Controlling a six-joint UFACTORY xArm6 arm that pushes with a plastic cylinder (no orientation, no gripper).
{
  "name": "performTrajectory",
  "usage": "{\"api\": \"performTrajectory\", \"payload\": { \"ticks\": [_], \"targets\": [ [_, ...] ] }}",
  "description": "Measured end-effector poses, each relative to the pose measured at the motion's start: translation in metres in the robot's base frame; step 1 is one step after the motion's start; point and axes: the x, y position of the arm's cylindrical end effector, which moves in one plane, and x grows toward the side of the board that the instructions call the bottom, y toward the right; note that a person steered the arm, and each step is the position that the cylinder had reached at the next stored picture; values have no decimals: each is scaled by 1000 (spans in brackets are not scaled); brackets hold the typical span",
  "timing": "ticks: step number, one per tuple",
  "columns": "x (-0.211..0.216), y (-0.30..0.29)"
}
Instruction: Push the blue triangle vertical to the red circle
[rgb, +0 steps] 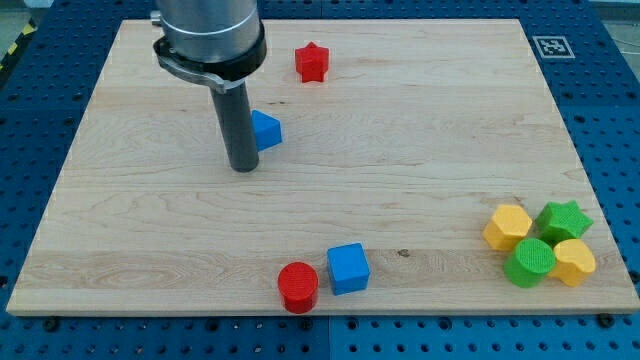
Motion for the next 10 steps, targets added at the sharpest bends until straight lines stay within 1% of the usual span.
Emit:
{"api": "performTrajectory", "payload": {
  "ticks": [2,4,5,6,7,8,9,10],
  "targets": [
    [-20,0],
    [-29,-11],
    [-63,-11],
    [-108,-11],
    [-135,-11],
    [-132,-9],
    [-106,-3],
    [-71,3]
  ]
}}
